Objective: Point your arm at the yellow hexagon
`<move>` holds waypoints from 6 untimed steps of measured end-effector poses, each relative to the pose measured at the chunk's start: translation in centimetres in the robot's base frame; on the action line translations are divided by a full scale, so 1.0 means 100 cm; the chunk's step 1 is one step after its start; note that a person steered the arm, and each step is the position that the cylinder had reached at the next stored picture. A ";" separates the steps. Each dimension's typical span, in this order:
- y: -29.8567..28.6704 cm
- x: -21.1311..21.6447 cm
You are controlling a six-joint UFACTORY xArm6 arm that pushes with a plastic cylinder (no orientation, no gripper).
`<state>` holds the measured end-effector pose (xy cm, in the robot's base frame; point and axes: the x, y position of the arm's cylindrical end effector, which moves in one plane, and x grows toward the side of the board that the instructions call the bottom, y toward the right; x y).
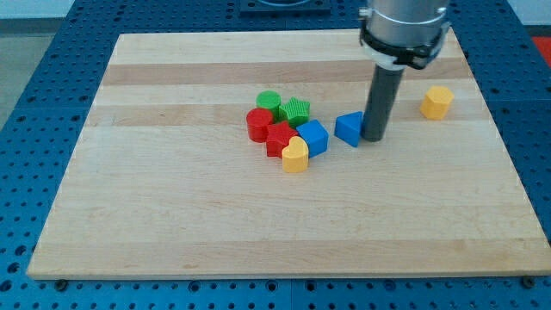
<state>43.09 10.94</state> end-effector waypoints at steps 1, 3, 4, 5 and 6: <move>-0.026 0.000; -0.014 0.000; 0.034 0.000; 0.081 0.000; 0.123 -0.001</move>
